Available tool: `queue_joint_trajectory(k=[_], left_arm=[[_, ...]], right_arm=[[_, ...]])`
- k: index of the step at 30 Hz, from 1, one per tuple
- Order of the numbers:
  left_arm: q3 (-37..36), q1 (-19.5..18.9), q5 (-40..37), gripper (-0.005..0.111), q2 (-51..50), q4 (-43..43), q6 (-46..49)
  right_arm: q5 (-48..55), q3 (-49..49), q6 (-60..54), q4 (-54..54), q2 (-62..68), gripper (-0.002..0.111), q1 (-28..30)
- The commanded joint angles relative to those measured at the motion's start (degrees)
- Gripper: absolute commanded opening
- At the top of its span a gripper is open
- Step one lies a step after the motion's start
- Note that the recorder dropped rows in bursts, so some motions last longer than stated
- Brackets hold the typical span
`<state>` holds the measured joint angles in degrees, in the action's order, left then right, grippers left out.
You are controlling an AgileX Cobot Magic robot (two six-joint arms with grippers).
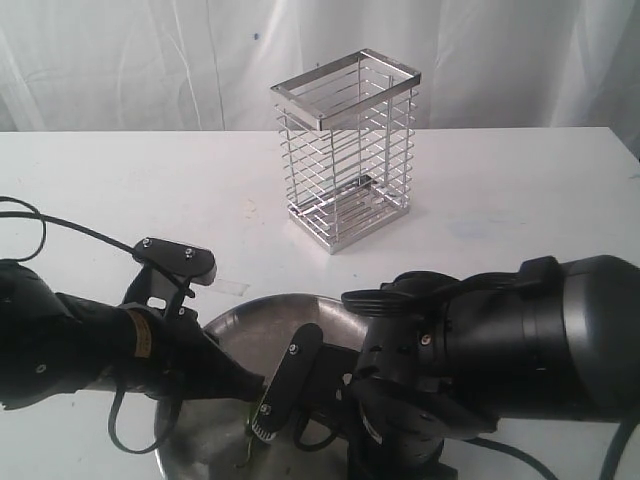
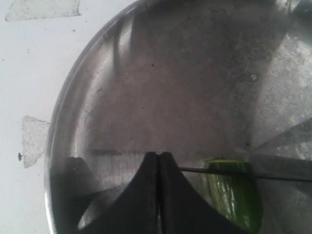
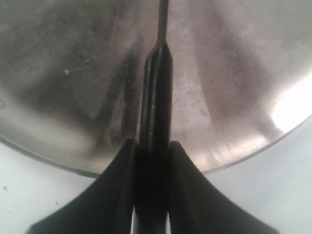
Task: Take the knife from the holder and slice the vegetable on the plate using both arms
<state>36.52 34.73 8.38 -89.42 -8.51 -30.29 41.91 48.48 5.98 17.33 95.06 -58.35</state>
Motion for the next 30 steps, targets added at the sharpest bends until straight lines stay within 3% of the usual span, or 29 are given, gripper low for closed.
queue_joint_trajectory(k=[1, 10, 20, 30], left_arm=[[-0.5, 0.4, -0.7, 0.0, 0.8, -0.1, 0.2], [-0.5, 2.6, 1.3, 0.0, 0.3, -0.1, -0.6], [-0.5, 2.6, 2.2, 0.0, -9.4, -0.1, -0.8], [-0.4, 2.5, 1.4, 0.0, -3.0, -0.1, 0.8]], right_arm=[[-0.4, 0.2, -0.3, 0.2, 0.0, 0.0, 0.1], [-0.6, 0.2, -0.3, 0.2, 0.0, 0.0, 0.1], [0.0, 0.2, -0.3, 0.1, 0.0, 0.0, 0.1], [2.6, 0.2, -0.3, 0.0, 0.0, 0.0, 0.1]])
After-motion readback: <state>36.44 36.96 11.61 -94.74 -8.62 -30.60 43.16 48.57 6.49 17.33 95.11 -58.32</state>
